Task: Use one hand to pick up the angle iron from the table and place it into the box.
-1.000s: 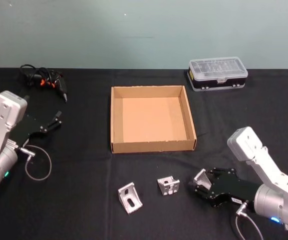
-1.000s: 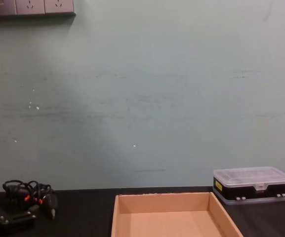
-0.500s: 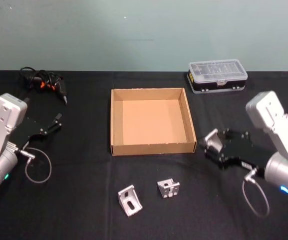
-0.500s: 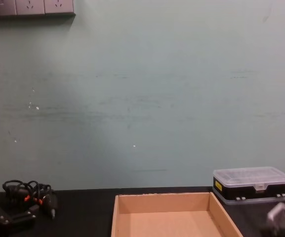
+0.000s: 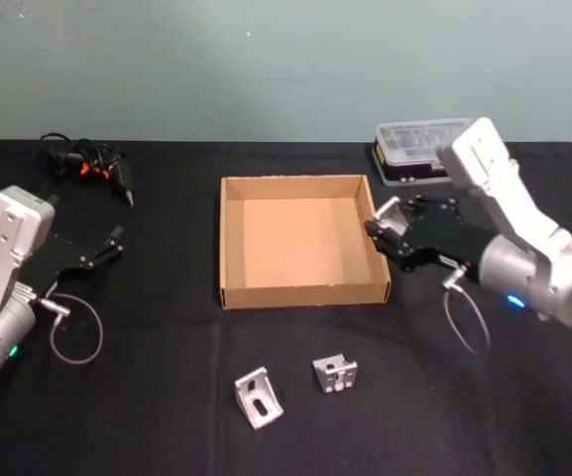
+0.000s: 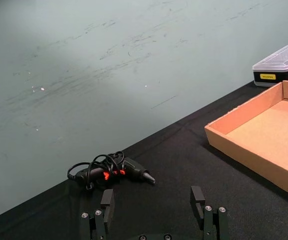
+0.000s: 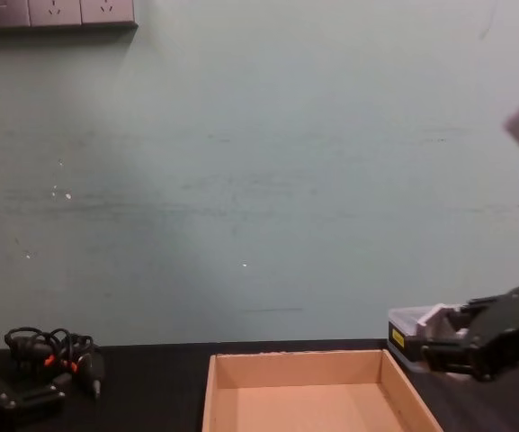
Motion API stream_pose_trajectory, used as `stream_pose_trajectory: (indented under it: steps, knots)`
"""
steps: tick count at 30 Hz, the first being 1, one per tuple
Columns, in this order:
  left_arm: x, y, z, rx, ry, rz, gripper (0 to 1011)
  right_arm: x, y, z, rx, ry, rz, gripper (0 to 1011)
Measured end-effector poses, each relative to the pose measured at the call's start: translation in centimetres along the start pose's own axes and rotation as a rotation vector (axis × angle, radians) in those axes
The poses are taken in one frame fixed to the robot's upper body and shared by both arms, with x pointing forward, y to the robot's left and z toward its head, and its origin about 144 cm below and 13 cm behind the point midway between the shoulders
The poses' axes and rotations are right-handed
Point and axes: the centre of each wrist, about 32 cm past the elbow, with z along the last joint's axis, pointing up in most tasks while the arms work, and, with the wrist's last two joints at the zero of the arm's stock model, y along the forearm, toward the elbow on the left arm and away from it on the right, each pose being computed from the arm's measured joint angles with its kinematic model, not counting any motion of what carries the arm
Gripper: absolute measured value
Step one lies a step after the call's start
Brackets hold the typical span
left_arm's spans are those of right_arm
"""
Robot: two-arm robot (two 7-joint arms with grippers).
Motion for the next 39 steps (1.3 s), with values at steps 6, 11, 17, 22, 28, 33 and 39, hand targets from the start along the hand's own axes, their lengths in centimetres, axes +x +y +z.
stream_pose_trajectory:
  steps: [6,11,17,22,28,33,39]
  knots:
    - [0.0,0.0,0.0,0.0,0.0,0.0,1000,0.7,2.7,0.1,-0.019,0.001,0.039,451]
    - [0.0,0.0,0.0,0.0,0.0,0.0,1000,1.0,4.7,-0.2,-0.046,0.0,0.072,451]
    - [0.0,0.0,0.0,0.0,0.0,0.0,1000,1.2,6.3,-0.7,-0.074,0.002,0.098,451]
    - [0.0,0.0,0.0,0.0,0.0,0.0,1000,1.3,7.4,-1.1,-0.093,0.007,0.116,451]
    - [0.0,0.0,0.0,0.0,0.0,0.0,1000,1.5,8.3,-1.5,-0.108,0.008,0.126,451]
    - [0.0,0.0,0.0,0.0,0.0,0.0,1000,1.5,8.7,-1.5,-0.115,0.006,0.134,453]
    - [0.0,0.0,0.0,0.0,0.0,0.0,1000,1.5,8.9,-1.6,-0.116,0.006,0.137,621]
